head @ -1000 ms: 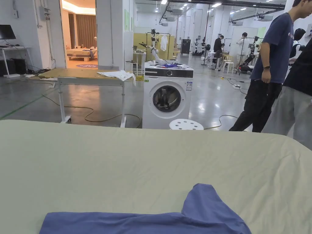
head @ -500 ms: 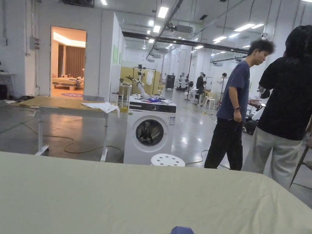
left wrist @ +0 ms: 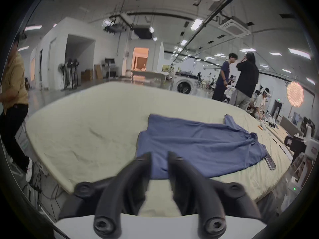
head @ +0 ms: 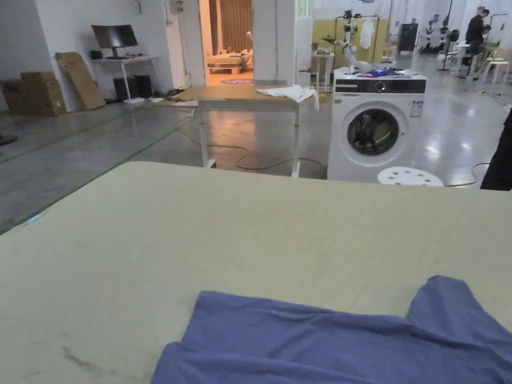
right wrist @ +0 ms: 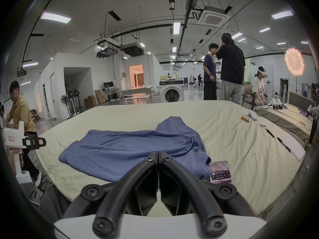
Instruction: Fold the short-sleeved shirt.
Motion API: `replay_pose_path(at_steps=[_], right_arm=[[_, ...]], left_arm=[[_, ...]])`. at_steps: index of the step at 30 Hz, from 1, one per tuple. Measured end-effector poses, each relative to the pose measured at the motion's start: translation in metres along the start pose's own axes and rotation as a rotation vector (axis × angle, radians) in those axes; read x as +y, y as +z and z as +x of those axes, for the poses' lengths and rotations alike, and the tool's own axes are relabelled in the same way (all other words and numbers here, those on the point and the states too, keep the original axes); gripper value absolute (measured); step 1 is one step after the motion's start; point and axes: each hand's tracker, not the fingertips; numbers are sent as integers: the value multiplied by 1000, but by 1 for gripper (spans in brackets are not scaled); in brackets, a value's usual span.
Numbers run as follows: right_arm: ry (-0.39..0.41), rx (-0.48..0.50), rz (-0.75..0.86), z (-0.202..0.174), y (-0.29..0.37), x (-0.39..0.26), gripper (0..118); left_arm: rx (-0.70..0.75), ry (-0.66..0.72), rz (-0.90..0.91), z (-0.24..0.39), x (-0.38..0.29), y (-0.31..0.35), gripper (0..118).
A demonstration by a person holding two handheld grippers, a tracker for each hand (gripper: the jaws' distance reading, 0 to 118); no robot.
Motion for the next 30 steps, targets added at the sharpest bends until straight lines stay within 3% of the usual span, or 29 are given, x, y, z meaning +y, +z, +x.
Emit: replay_pose_path(at_steps=[2,3,8,12,15,17,20,23,24,25,26,27,30], right_arm=[[-6,-3,-4,2,3,-2,0],[-7,-6,-6,2,4,-3,0],[-14,-32,-27,12,10,-7,0],[-32,-59,-33,18,16,-9,0],[-52,-77,-44,23,18,-12,0],[-66,-87,-57,27,15,-15,0],[-77,-94,-75,28,9,-16,0],[-61,-116,-95,33,-5,-15,0],[-54,-127,-107,35,-12,-13,5],[-52,-144,-146,40,-23,-14,21],[-56,-154,-179,47,-35,-15,54],[-74,-161,-202,53,-47,-18,66],[-138,-184,-237,79,-84,-29,65]], left_arm=[[15,48,-57,-14,-2,-20,65],[20,59,-81,-20,-4,-30,70],[75,162,-187,-47,-18,-86,69],[42,122,-210,-39,-27,-106,65],[47,11,-216,-20,-28,-110,47],[28,14,-232,-13,-28,-119,16],[17,9,-263,-8,-31,-132,6],[9,39,-275,-11,-27,-132,4],[8,32,-278,-12,-28,-131,4],[6,8,-282,-12,-29,-131,4],[2,-2,-284,-13,-29,-131,4],[-1,-1,-286,-14,-28,-132,4],[-10,5,-299,-16,-25,-132,4]])
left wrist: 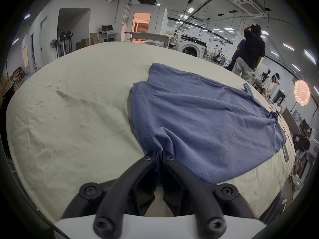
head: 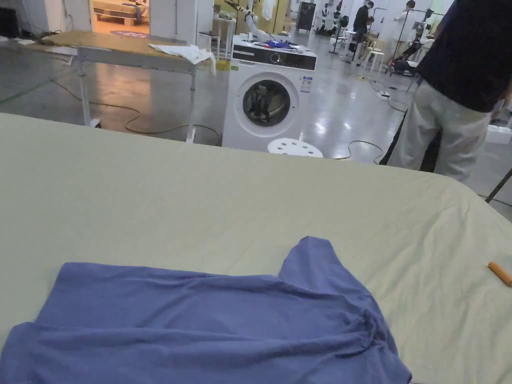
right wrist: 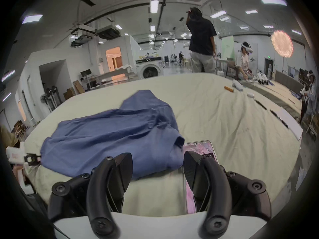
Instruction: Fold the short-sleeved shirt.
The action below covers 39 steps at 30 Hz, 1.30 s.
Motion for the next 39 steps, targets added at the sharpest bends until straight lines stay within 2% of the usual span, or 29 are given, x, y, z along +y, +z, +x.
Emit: replay_pose_path(at_steps=[2,3,5,7,8,9,14,18,21,23,25,26,31,32,33,34,35,37,38,39], right_arm=[[-8,-62,-57,7,-27,3,63],[-5,-49,-66,9,-37,3,59],[4,13,-119,11,-53,1,42],[74,-2,-153,4,-61,-4,28],[118,-2,-181,1,-65,-7,15],[119,-4,-195,0,-68,-8,12],[66,-16,-150,-3,-54,-3,8],[63,-36,-100,-4,-18,0,8],[31,-31,-106,-4,6,-3,8],[37,-38,-108,-8,23,-10,8],[107,-87,-112,-10,41,-17,8],[137,-96,-129,-12,48,-21,8],[84,-51,-179,-1,72,-43,8],[83,-50,-182,0,73,-48,10],[82,-48,-185,1,72,-52,19],[85,-57,-187,0,68,-56,37],[92,-95,-206,-1,67,-58,60],[96,-142,-178,-2,74,-59,63],[75,-130,-157,-1,78,-59,63],[34,-104,-130,1,83,-58,63]], left_arm=[[-2,-1,-2,0,-1,0,4],[0,-4,-1,1,-1,0,4],[4,-12,1,2,-2,0,4],[5,-12,0,2,-2,0,4],[4,-12,-1,3,-1,-1,4],[2,-13,-2,2,-1,-1,4],[-31,1,-3,-5,4,7,0],[-8,43,106,-10,3,41,0],[-76,102,133,-17,4,72,0],[-64,61,113,-16,-1,87,0],[-24,-5,97,-13,-7,104,0],[-36,4,85,-17,-12,113,0],[-35,50,34,-23,-38,135,0],[-39,36,23,-23,-43,135,0],[-51,23,16,-23,-47,134,0],[-57,19,13,-23,-50,131,11],[-39,9,41,-20,-55,132,33],[4,-41,80,-21,-61,131,79],[30,-96,110,-13,-61,135,92],[60,-156,156,-5,-62,139,92]])
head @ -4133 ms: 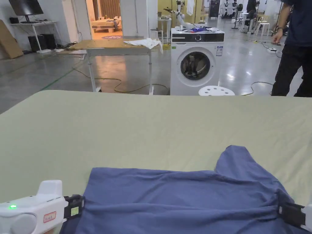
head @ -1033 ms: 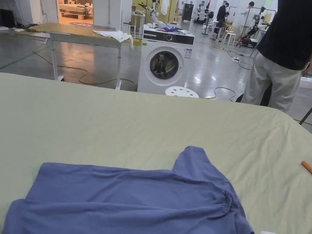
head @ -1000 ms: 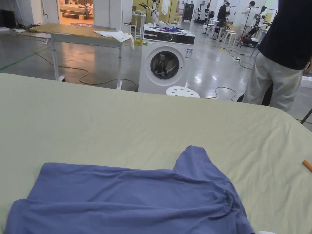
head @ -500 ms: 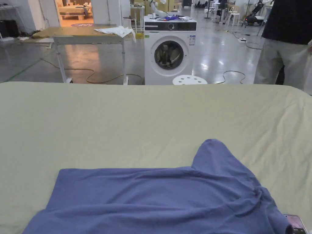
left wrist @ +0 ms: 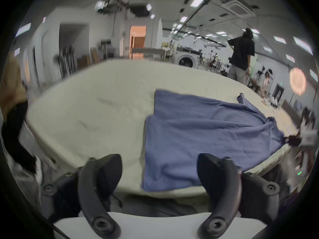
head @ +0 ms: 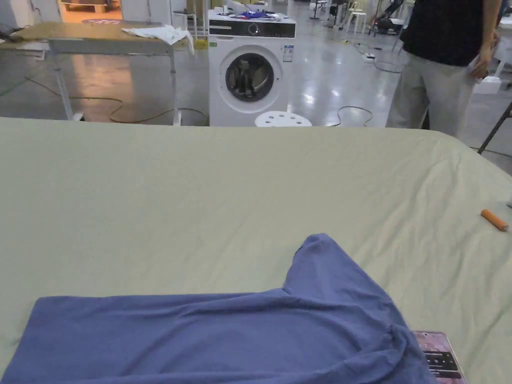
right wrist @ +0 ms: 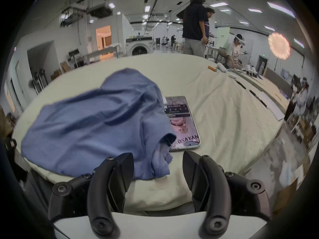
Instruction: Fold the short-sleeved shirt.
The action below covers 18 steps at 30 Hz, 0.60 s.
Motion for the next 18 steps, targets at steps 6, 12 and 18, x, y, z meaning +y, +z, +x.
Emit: replay_pose_path(at_steps=[6,12,18], right_arm=[[-38,154,228,-10,35,17,63],[93,180,365,-42,63,41,38],[136,201,375,-61,63,45,0]], left_arm=[[-12,-63,277,39,26,26,92],[-88,3,366,54,42,50,69],[-115,7,397,58,51,60,0]])
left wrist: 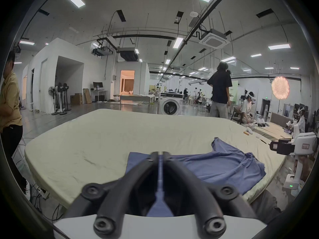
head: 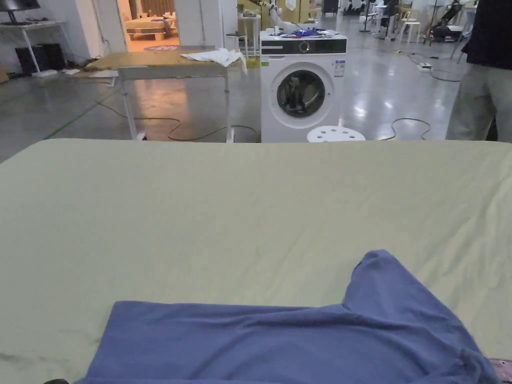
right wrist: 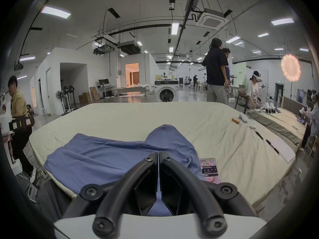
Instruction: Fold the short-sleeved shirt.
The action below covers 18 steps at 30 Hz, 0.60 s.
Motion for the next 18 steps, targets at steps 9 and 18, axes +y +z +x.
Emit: replay_pose_path(at_steps=[9,18], right_arm=[[-5,71,-40,-1,-11,-7,0],[-100,62,-72,3,-11,-23,0]], left_arm=[[8,18,-80,-27,7,-43,0],[11,113,-396,-98,-9,-236,52]])
